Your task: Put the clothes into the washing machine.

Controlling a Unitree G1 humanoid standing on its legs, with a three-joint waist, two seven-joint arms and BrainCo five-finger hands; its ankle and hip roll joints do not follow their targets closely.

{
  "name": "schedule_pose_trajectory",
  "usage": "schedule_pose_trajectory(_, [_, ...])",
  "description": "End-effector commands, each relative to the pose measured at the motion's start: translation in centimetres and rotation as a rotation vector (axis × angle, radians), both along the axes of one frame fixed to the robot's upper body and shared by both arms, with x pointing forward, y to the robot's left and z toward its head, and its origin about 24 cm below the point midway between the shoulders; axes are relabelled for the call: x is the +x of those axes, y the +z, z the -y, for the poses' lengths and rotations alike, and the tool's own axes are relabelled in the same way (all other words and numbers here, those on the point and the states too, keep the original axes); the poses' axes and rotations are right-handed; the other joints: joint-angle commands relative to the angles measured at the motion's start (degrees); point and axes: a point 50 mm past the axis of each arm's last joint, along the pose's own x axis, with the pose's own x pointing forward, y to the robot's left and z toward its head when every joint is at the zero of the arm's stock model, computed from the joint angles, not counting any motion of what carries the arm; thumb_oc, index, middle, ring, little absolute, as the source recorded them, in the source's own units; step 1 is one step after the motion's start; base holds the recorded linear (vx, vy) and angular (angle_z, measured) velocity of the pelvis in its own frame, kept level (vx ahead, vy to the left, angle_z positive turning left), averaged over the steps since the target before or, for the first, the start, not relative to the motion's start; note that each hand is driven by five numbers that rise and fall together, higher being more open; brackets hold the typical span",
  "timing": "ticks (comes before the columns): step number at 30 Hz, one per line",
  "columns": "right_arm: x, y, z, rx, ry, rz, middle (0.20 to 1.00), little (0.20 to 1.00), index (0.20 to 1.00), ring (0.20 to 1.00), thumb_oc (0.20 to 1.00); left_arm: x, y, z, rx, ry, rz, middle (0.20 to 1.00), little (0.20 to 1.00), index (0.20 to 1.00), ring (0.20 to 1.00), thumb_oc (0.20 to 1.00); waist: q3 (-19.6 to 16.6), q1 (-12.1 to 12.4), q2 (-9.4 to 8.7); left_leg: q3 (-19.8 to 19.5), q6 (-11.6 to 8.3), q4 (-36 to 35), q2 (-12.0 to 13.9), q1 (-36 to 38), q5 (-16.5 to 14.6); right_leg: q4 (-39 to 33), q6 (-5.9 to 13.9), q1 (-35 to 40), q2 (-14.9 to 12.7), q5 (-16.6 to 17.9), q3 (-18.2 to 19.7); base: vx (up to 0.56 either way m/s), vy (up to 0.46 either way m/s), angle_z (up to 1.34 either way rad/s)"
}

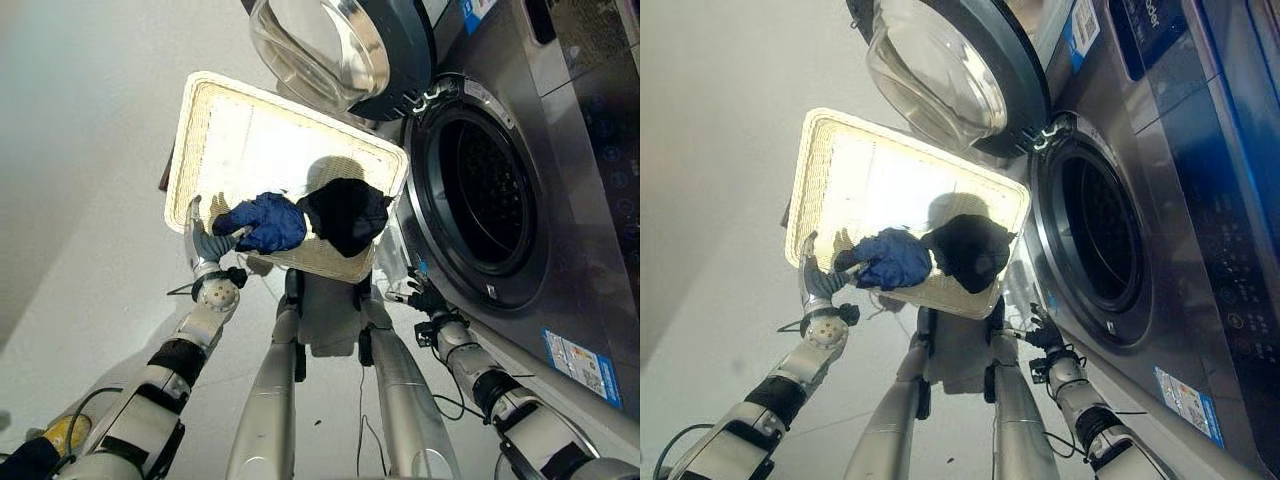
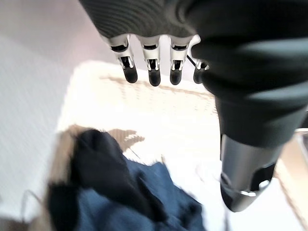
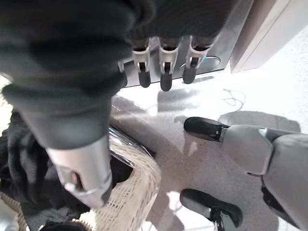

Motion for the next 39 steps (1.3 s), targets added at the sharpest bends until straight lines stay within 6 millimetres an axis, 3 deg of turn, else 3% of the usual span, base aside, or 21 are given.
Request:
schedule_pose_trajectory(1, [-0.9,-0.4,1.6,-0.029,0.000,-0.011,1.000,1.000,1.000,1.000,1.000,0.6,1.5,-0.6,0.053,0.050,0.032,1.000,1.000,1.000,1.000,1.000,-0.5,-0.4,2.89,0.6,-1.88,3.0,-1.3,-0.8,-2.8,-1.7,4.62,1.0,0.0,0.8,-2.6,0.00,0.000,0.00])
schedule_pose_trajectory(7, [-0.2,0.1,1.0,-0.045,0.050,-0.016,1.000,1.000,1.000,1.000,1.000,2.4,2.3,-2.1,0.205,0.089,-0.147,1.000,1.000,1.000,1.000,1.000,-0.5,-2.1,1.59,1.0,-2.39,2.9,-0.5,-2.3,-2.0,-1.9,4.46,-0.8,0.9,1.6,-1.3,0.01,0.037,-0.04])
schedule_pose_trajectory(14, [-0.1,0.4,1.0,-0.059,0.070,-0.015,1.000,1.000,1.000,1.000,1.000,3.3,3.8,-3.2,0.236,0.107,-0.186,1.000,1.000,1.000,1.000,1.000,-0.5,-3.3,0.87,1.6,-2.62,3.7,-0.2,-3.6,-1.9,-1.6,4.27,-2.3,1.3,1.9,-0.5,0.02,0.040,-0.11])
schedule_pose_trajectory(15, [-0.1,0.3,1.3,-0.081,0.074,-0.016,1.000,1.000,1.000,1.000,1.000,4.2,5.6,-4.2,0.276,0.127,-0.216,1.000,1.000,1.000,1.000,1.000,-0.5,-4.9,0.29,2.3,-2.73,5.7,-0.3,-6.2,-2.3,-0.7,4.01,-4.8,1.5,2.0,0.2,0.05,0.070,-0.13])
schedule_pose_trajectory(20, [-0.2,0.3,1.2,-0.086,0.076,-0.016,1.000,1.000,1.000,1.000,1.000,4.5,5.5,-4.6,0.306,0.118,-0.316,1.000,1.000,1.000,1.000,1.000,-0.5,-5.5,-0.05,2.9,-2.72,6.8,-0.3,-7.6,-2.7,-0.3,4.02,-6.3,1.5,2.2,0.4,0.04,0.019,-0.10])
schedule_pose_trajectory(24, [0.3,0.9,1.1,-0.085,0.087,0.003,1.000,1.000,1.000,1.000,1.000,3.9,2.7,-5.6,0.206,0.112,-0.602,1.000,1.000,1.000,1.000,1.000,-0.5,-6.7,0.23,4.3,-2.63,8.0,-0.2,-9.6,-3.2,0.5,3.83,-8.3,1.9,1.9,0.7,0.04,0.050,-0.11])
schedule_pose_trajectory(32, [0.9,1.9,0.3,-0.085,0.107,0.030,1.000,1.000,1.000,1.000,1.000,2.3,-1.6,-5.3,-0.020,0.033,-0.919,1.000,1.000,1.000,1.000,1.000,-0.5,-7.8,0.92,5.6,-2.66,8.8,-0.3,-11.9,-3.0,1.0,3.78,-10.4,1.9,1.7,0.9,0.02,0.039,-0.02])
schedule_pose_trajectory(39, [1.3,2.6,0.1,-0.097,0.123,0.037,1.000,1.000,1.000,1.000,1.000,2.4,-2.2,-4.2,-0.088,-0.029,-0.939,1.000,1.000,1.000,1.000,1.000,-0.5,-8.4,1.42,6.5,-2.91,8.9,0.0,-13.2,-2.6,1.1,3.71,-11.7,2.0,1.7,1.2,0.02,0.048,-0.05])
